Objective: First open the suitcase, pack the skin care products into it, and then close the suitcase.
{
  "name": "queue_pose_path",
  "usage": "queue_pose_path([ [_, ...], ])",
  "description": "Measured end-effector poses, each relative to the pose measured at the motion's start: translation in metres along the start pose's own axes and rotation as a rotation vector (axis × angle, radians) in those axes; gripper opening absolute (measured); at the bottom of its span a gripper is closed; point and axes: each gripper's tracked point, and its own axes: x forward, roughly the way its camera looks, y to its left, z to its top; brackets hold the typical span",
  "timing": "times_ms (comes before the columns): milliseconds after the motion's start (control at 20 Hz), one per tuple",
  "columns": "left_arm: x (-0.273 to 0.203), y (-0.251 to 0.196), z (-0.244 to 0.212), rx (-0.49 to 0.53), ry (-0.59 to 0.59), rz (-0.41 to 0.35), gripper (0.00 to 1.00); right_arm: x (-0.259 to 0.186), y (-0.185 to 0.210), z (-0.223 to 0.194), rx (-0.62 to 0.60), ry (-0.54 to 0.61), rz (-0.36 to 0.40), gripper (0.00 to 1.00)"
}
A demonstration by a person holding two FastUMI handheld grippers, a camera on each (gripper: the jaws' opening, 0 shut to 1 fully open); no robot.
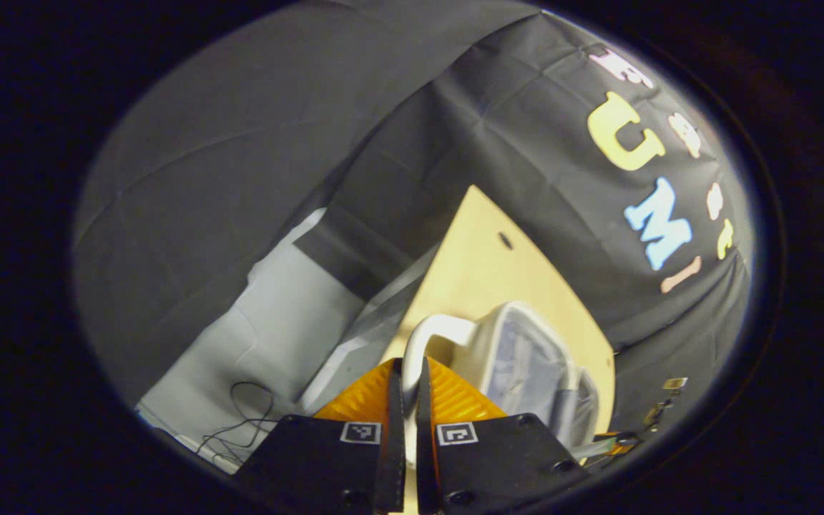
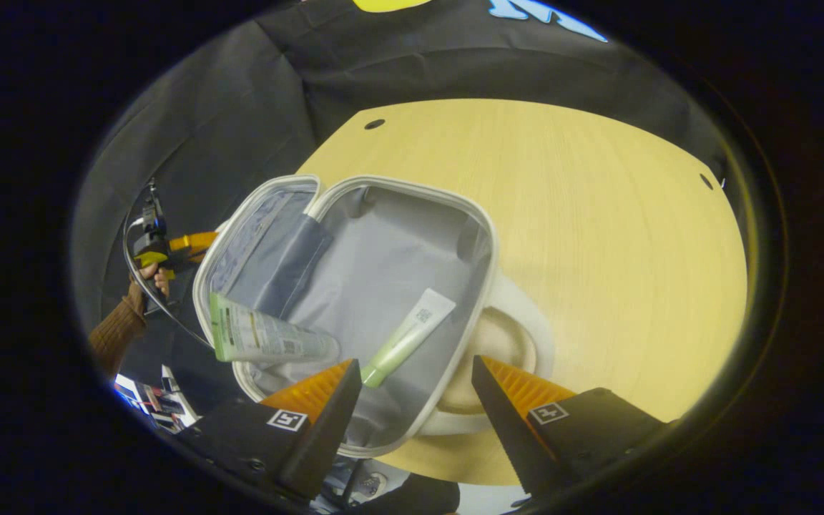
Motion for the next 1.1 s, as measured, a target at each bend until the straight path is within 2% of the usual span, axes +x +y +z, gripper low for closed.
queue_pose_path([
  [100, -0.019, -0.029, -0.013, 0.060, 0.009, -0.011, 0.14, 0.000, -0.001, 0.000, -0.010, -0.009, -0.010, 0.96],
  [150, -0.029, -0.046, -0.017, 0.087, 0.000, -0.009, 0.18, -0.001, -0.004, 0.001, -0.021, -0.013, -0.016, 0.90],
  [200, -0.035, -0.071, -0.012, 0.106, -0.011, -0.017, 0.14, -0.002, -0.004, 0.003, -0.032, -0.022, -0.012, 0.96],
  [400, -0.080, -0.135, -0.011, 0.190, -0.028, -0.041, 0.14, 0.003, 0.000, 0.002, -0.060, -0.023, 0.025, 0.95],
  [700, -0.105, -0.259, -0.058, 0.418, -0.016, 0.030, 0.14, 0.010, -0.001, -0.003, -0.086, -0.045, 0.071, 0.96],
  [850, -0.124, -0.313, -0.077, 0.442, -0.045, 0.043, 0.14, 0.004, -0.002, -0.003, -0.090, -0.061, 0.106, 0.96],
  [1100, -0.133, -0.397, -0.128, 0.482, -0.044, -0.034, 0.14, -0.009, -0.002, -0.003, -0.096, -0.085, 0.150, 0.96],
])
